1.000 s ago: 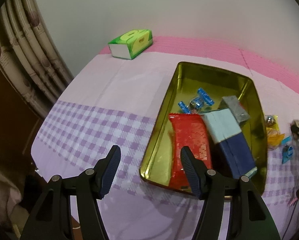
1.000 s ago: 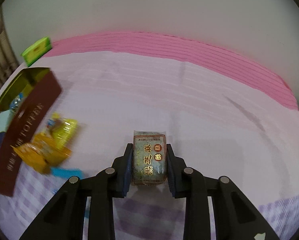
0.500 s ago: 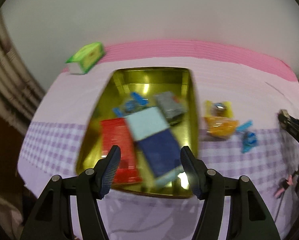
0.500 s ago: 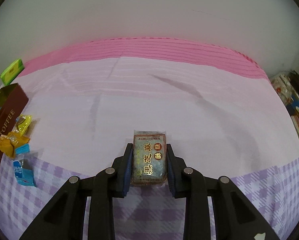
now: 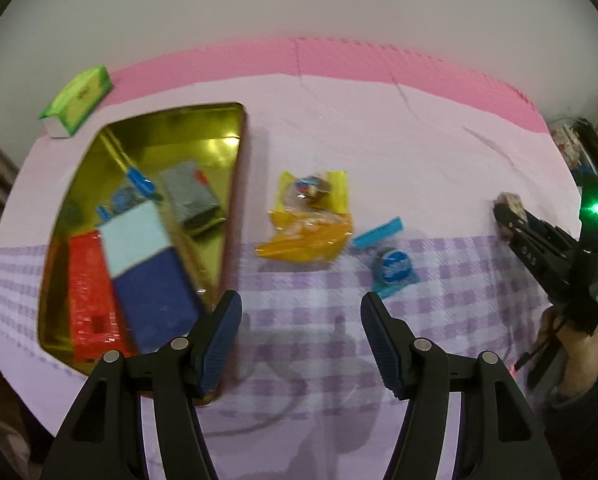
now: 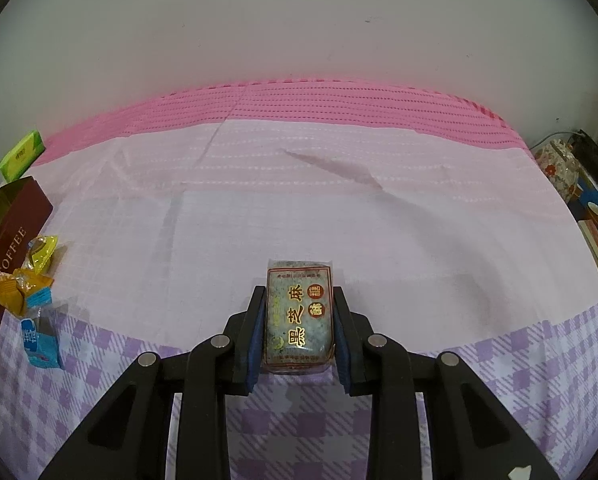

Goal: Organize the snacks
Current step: 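Grasp the brown box with gold lettering with the right tool, then grasp the blue-wrapped candy with the left tool while the right tool holds the brown box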

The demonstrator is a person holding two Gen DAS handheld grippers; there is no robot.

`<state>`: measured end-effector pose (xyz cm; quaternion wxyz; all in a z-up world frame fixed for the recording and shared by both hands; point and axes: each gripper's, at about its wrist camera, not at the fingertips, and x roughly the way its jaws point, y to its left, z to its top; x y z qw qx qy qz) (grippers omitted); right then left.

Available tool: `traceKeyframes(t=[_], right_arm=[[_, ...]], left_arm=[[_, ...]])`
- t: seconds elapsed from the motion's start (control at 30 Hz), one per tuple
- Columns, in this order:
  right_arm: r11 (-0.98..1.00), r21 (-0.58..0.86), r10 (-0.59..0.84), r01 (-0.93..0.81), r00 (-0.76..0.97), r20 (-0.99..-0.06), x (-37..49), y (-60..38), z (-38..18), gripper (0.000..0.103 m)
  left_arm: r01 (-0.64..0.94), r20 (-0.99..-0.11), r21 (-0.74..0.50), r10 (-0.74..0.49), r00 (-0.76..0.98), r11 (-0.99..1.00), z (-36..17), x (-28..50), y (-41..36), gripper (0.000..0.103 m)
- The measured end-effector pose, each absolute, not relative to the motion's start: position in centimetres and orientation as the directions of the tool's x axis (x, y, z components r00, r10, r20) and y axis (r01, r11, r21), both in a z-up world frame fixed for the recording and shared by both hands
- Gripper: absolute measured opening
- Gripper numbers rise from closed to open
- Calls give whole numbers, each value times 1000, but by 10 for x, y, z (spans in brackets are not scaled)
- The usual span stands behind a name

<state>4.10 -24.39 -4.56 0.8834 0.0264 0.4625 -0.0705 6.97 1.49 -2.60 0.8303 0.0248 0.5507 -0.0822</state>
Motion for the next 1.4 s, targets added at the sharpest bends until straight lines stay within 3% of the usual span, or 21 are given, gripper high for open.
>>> traceKeyframes(t=[0.2,0.63,1.03,1.4], right_arm=[[989,-15,-96,147,563,-821,41,-244,-46,29],[989,-12,-94,147,564,-820,41,-244,-46,29],[989,-12,-94,148,564,-820,41,-243,-47,30],[989,-13,-96,149,564,-820,41,-242,-47,30]], left_arm=[[170,-940,-96,-145,309,981,-36,77,-5,62],[114,-949,-196,-217,228,974,-49,103,-35,50],[117,-961,-139,-163,224,983,-68,121,-52,31],[190,-958,-84,-132,254,978,-67,90,-56,29]])
